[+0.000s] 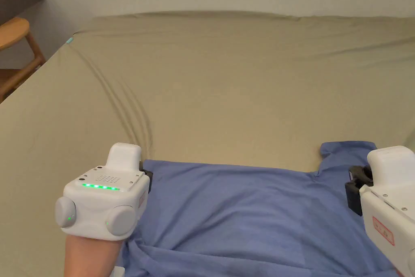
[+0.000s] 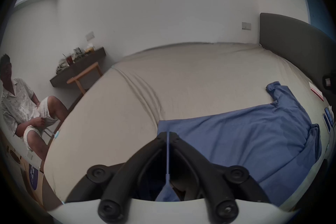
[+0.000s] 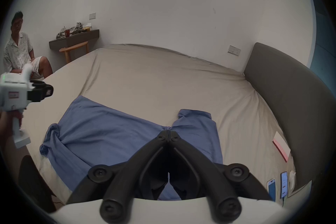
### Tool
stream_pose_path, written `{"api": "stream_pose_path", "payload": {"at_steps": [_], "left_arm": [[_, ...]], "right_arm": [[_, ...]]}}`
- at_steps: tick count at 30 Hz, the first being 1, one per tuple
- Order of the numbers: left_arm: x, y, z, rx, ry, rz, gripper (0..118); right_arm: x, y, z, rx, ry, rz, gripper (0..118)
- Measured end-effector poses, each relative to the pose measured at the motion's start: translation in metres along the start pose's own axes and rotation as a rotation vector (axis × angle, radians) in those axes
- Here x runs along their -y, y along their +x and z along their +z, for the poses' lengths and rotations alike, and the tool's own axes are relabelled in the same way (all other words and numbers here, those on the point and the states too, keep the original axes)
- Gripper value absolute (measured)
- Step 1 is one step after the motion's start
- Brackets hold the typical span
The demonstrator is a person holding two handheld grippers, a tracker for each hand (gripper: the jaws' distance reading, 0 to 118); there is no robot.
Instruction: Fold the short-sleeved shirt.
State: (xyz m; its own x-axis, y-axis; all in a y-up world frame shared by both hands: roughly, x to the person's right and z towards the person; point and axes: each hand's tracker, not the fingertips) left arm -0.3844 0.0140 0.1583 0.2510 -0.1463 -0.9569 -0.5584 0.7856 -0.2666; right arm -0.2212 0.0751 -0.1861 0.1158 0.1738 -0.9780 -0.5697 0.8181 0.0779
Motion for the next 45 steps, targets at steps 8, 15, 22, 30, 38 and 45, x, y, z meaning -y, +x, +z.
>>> {"api": "stream_pose_path", "payload": {"at_steps": [8,15,22,30,38,45], "left_arm": [[-0.009,-0.032,-0.126,0.069,-0.171,0.001,0],[-0.011,-0.043,-0.192,0.068,-0.3,0.088,107],[-0.007,-0.025,-0.2,0.064,-0.309,0.061,59],[-0.013,0.007,-0.161,0.042,-0.214,-0.159,2],[-0.012,0.007,-0.081,0.042,-0.028,-0.222,2],[-0.001,0.007,-0.051,0.048,-0.039,-0.227,2]], "right_arm": [[0.012,0.027,-0.027,0.027,-0.068,-0.017,0],[0.024,0.053,-0.041,0.084,-0.125,-0.032,0],[0.029,0.066,-0.046,0.114,-0.161,-0.04,0],[0.028,0.102,-0.08,0.117,-0.225,-0.079,0],[0.043,0.167,-0.174,0.111,-0.447,-0.164,2],[0.065,0.177,-0.215,0.142,-0.541,-0.256,109]]}}
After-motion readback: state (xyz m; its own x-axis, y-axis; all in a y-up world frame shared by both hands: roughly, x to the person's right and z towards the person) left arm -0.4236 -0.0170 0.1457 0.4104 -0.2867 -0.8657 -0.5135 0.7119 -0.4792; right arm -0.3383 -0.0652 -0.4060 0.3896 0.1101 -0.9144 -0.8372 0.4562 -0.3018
